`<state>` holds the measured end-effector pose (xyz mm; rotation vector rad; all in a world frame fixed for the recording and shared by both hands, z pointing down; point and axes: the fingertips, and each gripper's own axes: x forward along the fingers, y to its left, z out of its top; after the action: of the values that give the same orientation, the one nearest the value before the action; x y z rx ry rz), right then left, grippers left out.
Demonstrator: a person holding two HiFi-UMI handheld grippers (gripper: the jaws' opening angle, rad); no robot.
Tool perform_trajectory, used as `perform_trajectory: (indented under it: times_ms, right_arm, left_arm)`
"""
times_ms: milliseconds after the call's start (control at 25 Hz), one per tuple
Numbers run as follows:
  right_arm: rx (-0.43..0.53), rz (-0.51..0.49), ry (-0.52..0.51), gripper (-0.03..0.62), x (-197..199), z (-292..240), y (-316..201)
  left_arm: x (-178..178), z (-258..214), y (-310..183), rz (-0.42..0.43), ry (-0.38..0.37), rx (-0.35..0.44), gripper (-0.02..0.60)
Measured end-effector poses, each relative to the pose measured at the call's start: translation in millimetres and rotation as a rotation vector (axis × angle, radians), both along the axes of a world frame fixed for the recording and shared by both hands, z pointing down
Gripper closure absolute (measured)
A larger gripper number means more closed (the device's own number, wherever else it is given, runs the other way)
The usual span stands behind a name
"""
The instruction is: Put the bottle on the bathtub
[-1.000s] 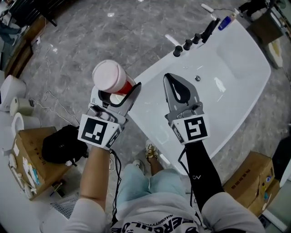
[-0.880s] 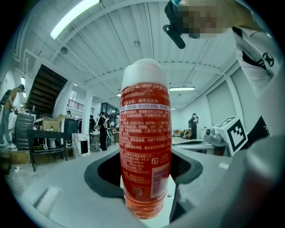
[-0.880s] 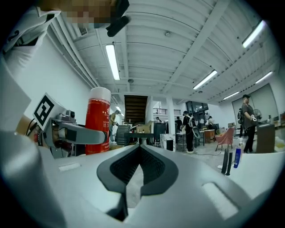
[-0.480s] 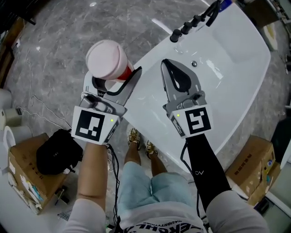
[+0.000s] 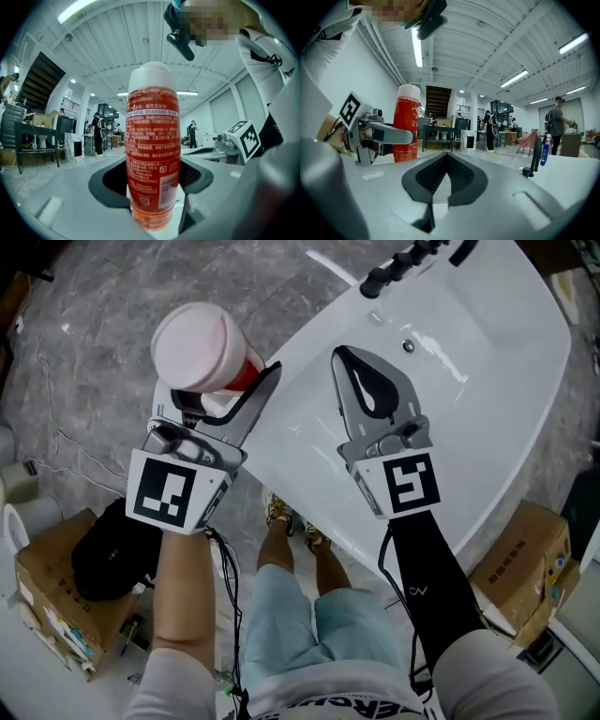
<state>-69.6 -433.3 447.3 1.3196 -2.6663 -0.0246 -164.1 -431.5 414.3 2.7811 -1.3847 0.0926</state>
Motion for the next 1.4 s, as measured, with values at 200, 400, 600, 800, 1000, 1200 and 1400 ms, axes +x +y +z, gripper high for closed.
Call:
perform_trajectory:
  times_ms: [200, 400, 600, 800, 1000, 1200, 1400]
  right_arm:
    - [-0.040, -0.004, -0.005, 0.563, -5, 29, 5]
    - [-0.080, -0.028, 0.002, 0.563, -6, 52, 11]
    - [-0.093, -0.041, 0.012, 0.563, -5, 62, 13]
    - [-0.112, -0.043, 0.019, 0.563, 4, 69, 11]
    - [-0.130, -0.035, 0.019, 0.563, 6, 79, 12]
    - [-0.149, -0.021, 0.037, 0.563, 19, 95, 10]
    - [-0.157, -0.002, 0.038, 0.563, 31, 97, 7]
  left_arm:
    - [-6, 27, 0, -0.006, 0.010, -0.030, 0.178]
    - [-1, 48, 2, -0.001, 0.007, -0.044, 0.178]
    - [1, 67, 0, 0.016, 0.025, -0.066, 0.178]
    - [5, 81, -7, 0.024, 0.032, -0.086, 0.179]
    - [6, 105, -13, 0.020, 0.040, -0.113, 0.179]
    - [11, 132, -16, 0.031, 0.022, -0.155, 0.179]
    - [18, 142, -18, 0.045, 0.003, -0.174, 0.179]
